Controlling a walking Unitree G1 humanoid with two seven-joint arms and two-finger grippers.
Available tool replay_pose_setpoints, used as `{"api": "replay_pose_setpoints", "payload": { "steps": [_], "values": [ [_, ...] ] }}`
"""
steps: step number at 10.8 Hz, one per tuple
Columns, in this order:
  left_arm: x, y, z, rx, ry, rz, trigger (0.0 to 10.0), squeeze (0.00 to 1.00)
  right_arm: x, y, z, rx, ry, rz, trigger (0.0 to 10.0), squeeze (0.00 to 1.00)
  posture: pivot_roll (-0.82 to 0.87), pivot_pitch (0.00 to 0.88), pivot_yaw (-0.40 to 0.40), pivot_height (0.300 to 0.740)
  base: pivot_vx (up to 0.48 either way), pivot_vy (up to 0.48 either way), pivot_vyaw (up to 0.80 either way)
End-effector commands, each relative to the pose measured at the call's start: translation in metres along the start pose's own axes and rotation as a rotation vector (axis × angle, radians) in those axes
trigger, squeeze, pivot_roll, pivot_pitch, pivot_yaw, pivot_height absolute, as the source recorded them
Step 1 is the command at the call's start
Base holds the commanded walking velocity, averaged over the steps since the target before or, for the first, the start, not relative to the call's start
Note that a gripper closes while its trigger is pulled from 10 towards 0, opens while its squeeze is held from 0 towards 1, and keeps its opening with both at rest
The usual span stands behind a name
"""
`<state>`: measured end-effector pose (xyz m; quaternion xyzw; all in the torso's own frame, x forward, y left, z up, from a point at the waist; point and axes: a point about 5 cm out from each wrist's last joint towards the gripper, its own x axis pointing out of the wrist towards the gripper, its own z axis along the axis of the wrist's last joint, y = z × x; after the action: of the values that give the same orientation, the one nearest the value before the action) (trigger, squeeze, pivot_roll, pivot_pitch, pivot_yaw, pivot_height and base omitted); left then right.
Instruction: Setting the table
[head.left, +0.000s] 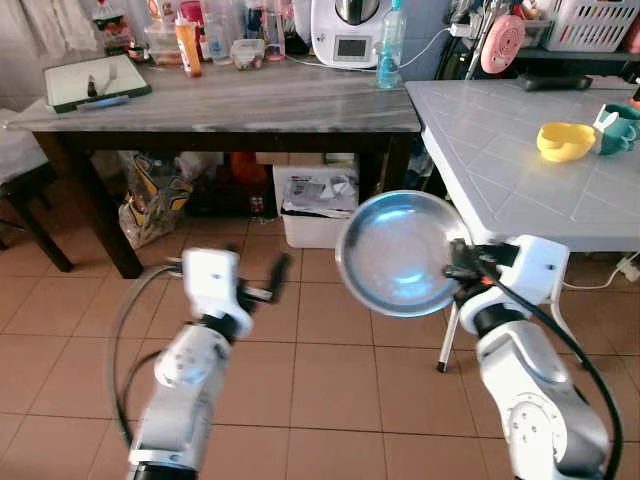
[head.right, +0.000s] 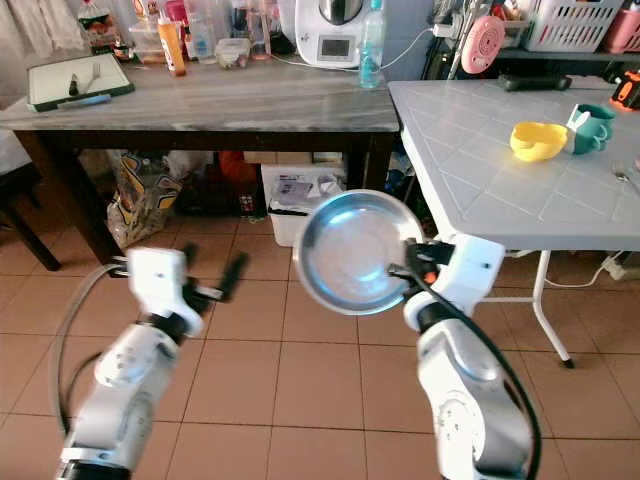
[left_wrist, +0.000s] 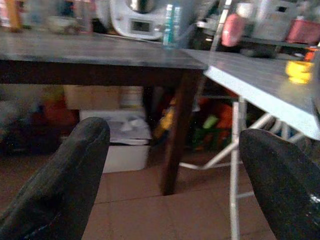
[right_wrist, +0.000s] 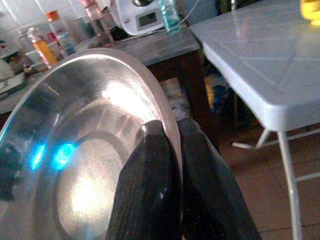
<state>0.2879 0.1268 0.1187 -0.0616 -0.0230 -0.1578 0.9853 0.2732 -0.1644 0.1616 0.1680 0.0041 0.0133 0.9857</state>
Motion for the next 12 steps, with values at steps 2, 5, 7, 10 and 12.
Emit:
{"api": "replay_pose_setpoints", "payload": {
  "steps": [2,5,7,10,12],
  "values": [
    [-0.0006,0.0025,0.0075,0.011,-0.025,-0.004,10.0,0.00,0.0001,0.0025,0.0037,-0.004,-0.027,0.009,10.0,0.00,-0.06,0.039,0.015,0.740,0.480,0.000,0.00],
    [0.0005,0.0020,0.0093,0.004,-0.032,-0.014,10.0,0.00,-0.0001,0.0021,0.0041,-0.012,-0.030,0.010,10.0,0.00,-0.06,0.046,0.020,0.740,0.480,0.000,0.00],
    [0.0006,-0.0003,0.0090,-0.003,-0.030,-0.023,10.0,0.00,0.0001,0.0018,0.0054,-0.019,-0.038,0.015,10.0,0.00,-0.06,0.048,0.020,0.740,0.480,0.000,0.00],
    [0.0020,-0.0022,0.0089,-0.012,-0.031,-0.030,10.0,0.00,0.0007,0.0028,0.0073,-0.036,-0.045,0.026,10.0,0.00,-0.06,0.047,0.017,0.740,0.480,0.000,0.00],
    [0.0029,-0.0024,0.0087,-0.013,-0.030,-0.030,10.0,0.00,0.0015,0.0044,0.0076,-0.046,-0.047,0.034,10.0,0.00,-0.06,0.044,0.017,0.740,0.480,0.000,0.20]
  ]
}}
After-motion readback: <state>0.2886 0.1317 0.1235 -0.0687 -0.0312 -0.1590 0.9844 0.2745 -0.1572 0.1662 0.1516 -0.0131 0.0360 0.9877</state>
